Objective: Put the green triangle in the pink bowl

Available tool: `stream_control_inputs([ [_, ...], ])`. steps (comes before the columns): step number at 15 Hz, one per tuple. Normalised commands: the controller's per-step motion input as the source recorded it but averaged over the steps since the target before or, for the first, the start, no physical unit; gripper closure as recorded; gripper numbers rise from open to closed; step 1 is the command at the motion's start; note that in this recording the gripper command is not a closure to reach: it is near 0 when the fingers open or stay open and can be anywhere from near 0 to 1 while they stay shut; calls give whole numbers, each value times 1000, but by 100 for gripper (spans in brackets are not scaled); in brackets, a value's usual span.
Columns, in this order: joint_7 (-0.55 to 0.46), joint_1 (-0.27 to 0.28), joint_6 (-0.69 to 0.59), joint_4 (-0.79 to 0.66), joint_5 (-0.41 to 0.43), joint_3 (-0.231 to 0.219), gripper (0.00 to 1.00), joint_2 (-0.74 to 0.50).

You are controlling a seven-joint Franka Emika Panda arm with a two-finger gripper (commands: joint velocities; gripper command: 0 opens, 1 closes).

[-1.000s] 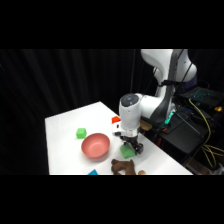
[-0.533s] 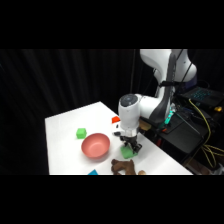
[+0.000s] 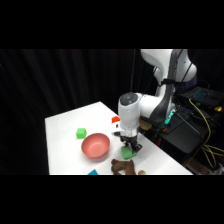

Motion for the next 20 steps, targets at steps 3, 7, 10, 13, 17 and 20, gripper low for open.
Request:
stream_control_inputs([
  [3,53,96,-438,30,79,64,100,-370],
  [7,58,64,-453,14,61,48,100,-408],
  [10,-41,-57,-435,-6,33,-17,100,-441],
  [13,-116,-143,-372,-3,-4,-77,100,-394],
  [17,-233,-188,-297,106,-9,-108,100,-214],
  [20,-288,-164,-300,302,21,-91,100,26],
])
